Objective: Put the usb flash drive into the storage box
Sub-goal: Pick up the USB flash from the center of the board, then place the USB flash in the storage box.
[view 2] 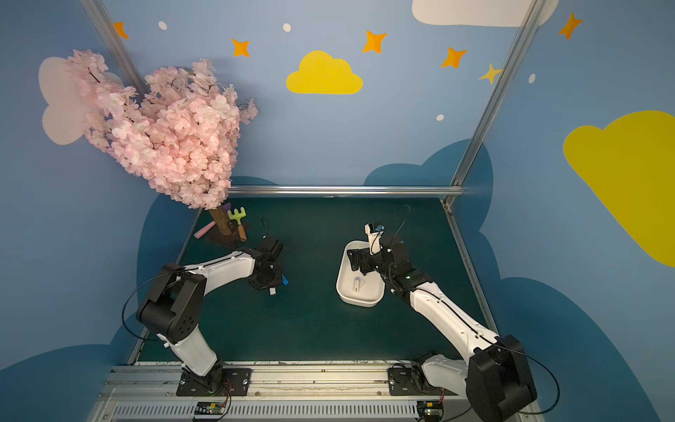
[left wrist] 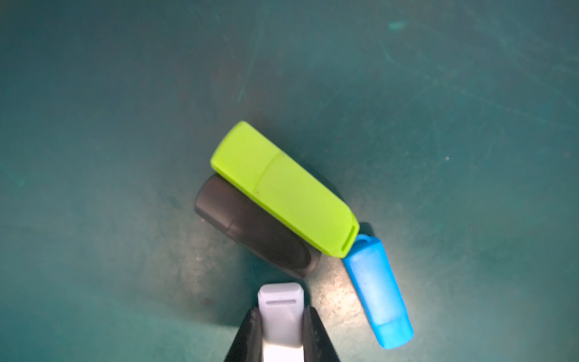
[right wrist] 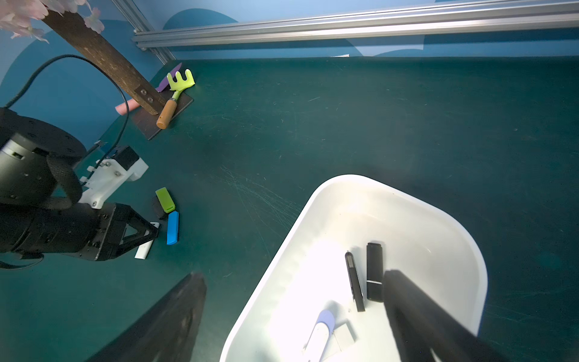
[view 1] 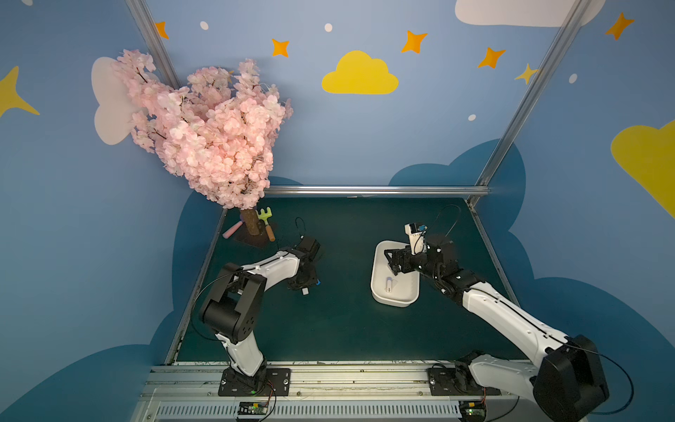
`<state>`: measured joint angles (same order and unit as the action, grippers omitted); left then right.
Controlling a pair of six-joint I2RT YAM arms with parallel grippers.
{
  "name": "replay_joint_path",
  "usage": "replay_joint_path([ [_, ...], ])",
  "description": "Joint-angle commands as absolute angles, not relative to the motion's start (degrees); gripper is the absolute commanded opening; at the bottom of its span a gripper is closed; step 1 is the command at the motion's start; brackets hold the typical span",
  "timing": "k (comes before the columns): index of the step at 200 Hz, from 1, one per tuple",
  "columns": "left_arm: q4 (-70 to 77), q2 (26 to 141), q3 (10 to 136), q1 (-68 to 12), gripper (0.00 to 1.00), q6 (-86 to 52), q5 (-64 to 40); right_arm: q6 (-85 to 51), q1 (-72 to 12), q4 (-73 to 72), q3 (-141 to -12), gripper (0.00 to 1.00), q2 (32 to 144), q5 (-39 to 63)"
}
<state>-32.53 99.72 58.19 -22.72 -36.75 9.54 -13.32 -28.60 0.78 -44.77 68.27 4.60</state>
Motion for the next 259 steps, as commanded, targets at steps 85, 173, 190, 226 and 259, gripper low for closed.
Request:
replay_joint_path([
  [85, -35.9, 89.9, 68.9, -34.8, 0.19, -35.5, 2.7, -21.4, -26.7, 8.5, -47.9, 0.93, 68.9, -13.9],
  [173, -41.8, 112.6, 99.6, -45.6, 0.2, -33.7, 2.7, -26.8, -19.8, 6.9, -43.6, 0.94, 65.1, -13.4],
  [190, -43.9, 117.6, 104.7, -46.7, 0.2, -32.8, 3.0, -27.0, -19.8, 6.3, -43.4, 0.94, 65.4, -12.4],
  [226, -47.1, 125.6, 113.5, -48.2, 0.2, -31.7, 3.2, -26.9, -19.7, 6.9, -44.3, 0.94, 66.7, -12.0],
  [259, -50.7, 131.8, 120.6, -48.5, 0.2, -30.9, 4.3, -26.9, -19.7, 6.9, -44.2, 0.93, 66.6, -11.7],
])
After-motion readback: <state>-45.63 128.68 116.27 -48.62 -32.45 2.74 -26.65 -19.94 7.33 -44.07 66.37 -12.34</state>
